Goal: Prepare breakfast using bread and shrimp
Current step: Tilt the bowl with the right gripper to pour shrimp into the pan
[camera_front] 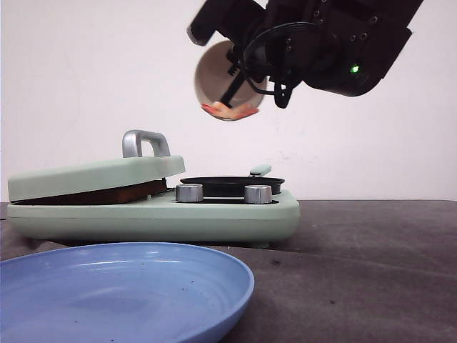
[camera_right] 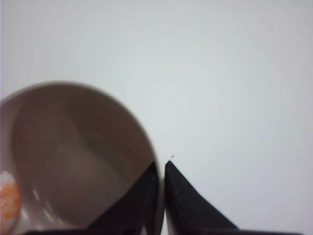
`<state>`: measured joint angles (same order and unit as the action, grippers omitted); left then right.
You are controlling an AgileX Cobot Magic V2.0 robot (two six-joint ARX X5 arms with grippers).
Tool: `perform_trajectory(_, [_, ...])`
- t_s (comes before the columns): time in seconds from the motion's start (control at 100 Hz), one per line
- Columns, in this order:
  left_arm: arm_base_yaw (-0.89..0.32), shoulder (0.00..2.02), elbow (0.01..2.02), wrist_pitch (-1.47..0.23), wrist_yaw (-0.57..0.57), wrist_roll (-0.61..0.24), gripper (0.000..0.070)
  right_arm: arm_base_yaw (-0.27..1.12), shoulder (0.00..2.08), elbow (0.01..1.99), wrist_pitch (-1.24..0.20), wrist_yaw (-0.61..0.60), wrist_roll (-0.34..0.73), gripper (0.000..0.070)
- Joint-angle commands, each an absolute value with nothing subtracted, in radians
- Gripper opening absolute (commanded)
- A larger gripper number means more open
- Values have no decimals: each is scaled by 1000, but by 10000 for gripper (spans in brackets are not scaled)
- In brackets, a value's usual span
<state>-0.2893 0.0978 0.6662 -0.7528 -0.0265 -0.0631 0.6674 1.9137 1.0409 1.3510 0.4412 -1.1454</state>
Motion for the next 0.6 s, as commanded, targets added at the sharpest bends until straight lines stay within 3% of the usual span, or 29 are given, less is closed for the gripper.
perform_trajectory(0.0, [-292,94,671,-741,-30,-52,348,675,1937,1055,1369,442,-1229,0])
perform_trajectory(0.25, [-292,93,671,-741,-30,-52,348,679,1937,1055,1369,406,-1450,0])
perform_trajectory(0.59, [-292,81,671,-741,-30,-46,348,678,1937,1056,1369,339,-1465,0])
